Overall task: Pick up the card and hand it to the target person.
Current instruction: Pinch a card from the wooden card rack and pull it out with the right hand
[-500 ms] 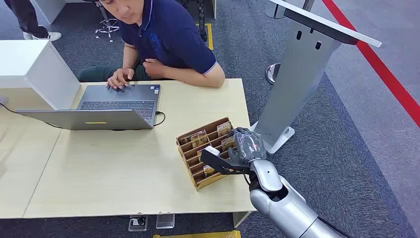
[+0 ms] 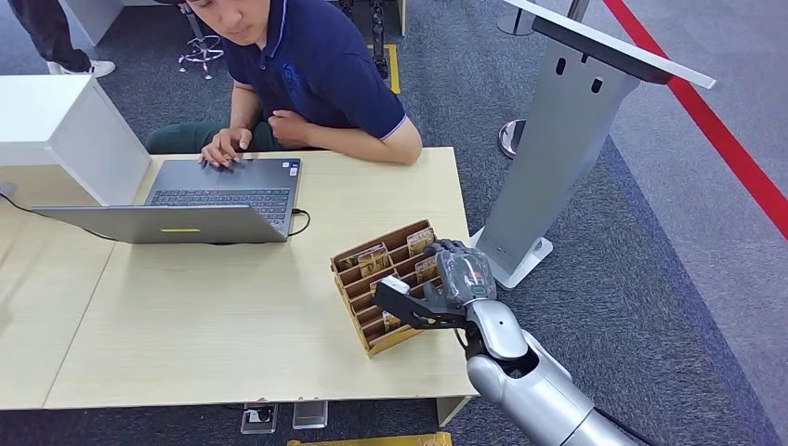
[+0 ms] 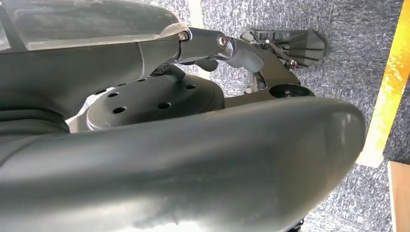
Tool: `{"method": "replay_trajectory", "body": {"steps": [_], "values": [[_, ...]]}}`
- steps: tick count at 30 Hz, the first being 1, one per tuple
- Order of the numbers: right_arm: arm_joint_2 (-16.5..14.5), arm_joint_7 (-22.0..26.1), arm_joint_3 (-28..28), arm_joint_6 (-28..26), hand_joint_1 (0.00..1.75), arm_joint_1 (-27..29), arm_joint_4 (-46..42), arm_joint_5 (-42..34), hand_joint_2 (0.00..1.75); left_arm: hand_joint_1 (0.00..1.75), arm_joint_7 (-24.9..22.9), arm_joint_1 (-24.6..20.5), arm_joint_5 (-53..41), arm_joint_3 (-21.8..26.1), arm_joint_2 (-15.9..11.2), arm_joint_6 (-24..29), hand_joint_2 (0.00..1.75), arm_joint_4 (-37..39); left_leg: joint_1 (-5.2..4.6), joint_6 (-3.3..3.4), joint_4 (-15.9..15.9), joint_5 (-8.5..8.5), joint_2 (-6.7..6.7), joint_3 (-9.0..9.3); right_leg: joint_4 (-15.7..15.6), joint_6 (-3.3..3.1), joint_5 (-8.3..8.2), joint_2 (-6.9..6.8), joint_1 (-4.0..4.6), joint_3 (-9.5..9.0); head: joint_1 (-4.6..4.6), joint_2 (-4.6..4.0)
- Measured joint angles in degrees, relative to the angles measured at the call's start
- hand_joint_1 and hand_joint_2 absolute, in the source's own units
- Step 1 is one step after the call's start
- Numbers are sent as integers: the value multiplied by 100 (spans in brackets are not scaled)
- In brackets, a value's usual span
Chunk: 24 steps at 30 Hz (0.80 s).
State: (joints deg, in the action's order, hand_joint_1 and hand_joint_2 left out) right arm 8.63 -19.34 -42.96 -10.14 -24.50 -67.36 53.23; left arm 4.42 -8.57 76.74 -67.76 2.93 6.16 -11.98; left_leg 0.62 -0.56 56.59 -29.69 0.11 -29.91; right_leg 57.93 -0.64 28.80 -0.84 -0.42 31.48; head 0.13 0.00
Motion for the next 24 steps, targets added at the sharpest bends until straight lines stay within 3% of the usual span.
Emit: {"method": "replay_trajectory", "body": {"steps": [4, 8, 13, 20, 24], "values": [[0, -1, -1, 5, 72, 2, 0, -4, 175, 0, 0, -3, 0, 0, 0, 0, 0, 0, 0, 0, 0, 0, 0, 0, 0, 0, 0, 0, 0, 0, 1, 0], [0, -1, -1, 7, 94, 4, 0, -5, 175, 0, 0, -4, 0, 0, 0, 0, 175, 0, 0, 0, 0, 0, 0, 0, 0, 0, 0, 0, 0, 0, 1, 0], [0, -2, -1, 16, 134, 12, 0, -5, 175, 0, 0, -3, 0, 0, 0, 0, 175, 0, 0, 0, 0, 0, 0, 0, 0, 0, 0, 0, 0, 0, 1, 0], [2, -7, -1, 16, 152, 12, 0, -16, 175, 0, 0, -5, 0, 0, 0, 0, 175, 0, 0, 0, 0, 0, 0, -2, 0, 0, 0, 0, 0, 2, 3, 0], [2, -7, -1, 5, 171, 12, 0, -25, 175, 0, 0, -5, -1, 0, 0, 1, 175, 0, 0, 0, 0, 0, 0, -2, 0, 0, 0, 0, 0, 2, 2, 0]]}}
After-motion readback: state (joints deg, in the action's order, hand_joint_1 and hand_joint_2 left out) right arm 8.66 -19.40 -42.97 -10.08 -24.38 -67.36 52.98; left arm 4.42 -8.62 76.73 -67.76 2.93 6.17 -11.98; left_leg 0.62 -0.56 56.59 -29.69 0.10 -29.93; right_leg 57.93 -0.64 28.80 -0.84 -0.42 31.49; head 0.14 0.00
